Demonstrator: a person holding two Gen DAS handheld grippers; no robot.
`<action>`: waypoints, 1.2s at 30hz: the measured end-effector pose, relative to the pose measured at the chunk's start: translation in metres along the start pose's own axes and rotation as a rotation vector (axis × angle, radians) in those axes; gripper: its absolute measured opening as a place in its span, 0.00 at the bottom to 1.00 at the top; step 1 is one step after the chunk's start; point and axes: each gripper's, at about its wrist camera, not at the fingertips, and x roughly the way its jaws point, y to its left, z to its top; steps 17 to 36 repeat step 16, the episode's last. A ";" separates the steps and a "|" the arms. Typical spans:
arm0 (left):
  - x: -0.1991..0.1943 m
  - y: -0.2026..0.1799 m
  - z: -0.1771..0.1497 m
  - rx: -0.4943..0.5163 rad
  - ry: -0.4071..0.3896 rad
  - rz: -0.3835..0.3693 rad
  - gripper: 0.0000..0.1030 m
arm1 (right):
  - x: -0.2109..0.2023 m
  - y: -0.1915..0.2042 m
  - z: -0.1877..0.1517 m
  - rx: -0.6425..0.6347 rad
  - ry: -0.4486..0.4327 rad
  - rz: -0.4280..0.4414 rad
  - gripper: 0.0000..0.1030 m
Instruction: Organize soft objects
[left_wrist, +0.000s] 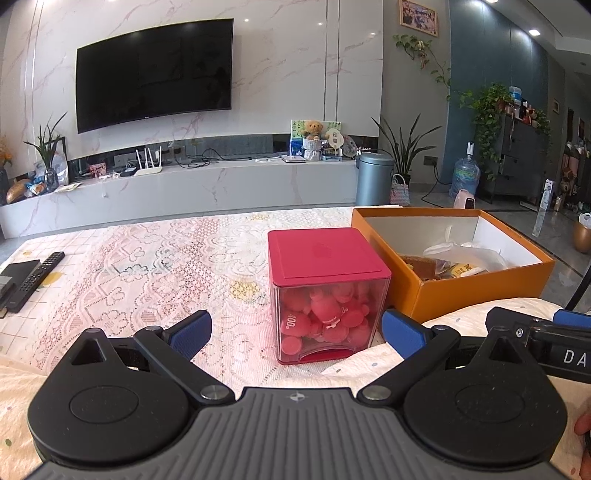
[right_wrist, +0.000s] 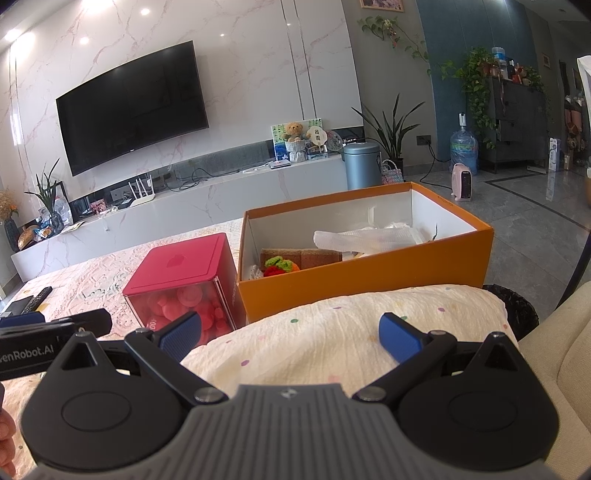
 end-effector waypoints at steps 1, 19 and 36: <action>0.000 0.000 0.000 0.002 -0.004 0.001 1.00 | -0.001 0.000 0.000 0.000 -0.001 -0.001 0.97; -0.018 -0.002 0.003 0.007 -0.045 -0.009 1.00 | -0.002 -0.002 0.001 0.004 -0.004 -0.005 0.97; -0.018 -0.002 0.003 0.007 -0.045 -0.009 1.00 | -0.002 -0.002 0.001 0.004 -0.004 -0.005 0.97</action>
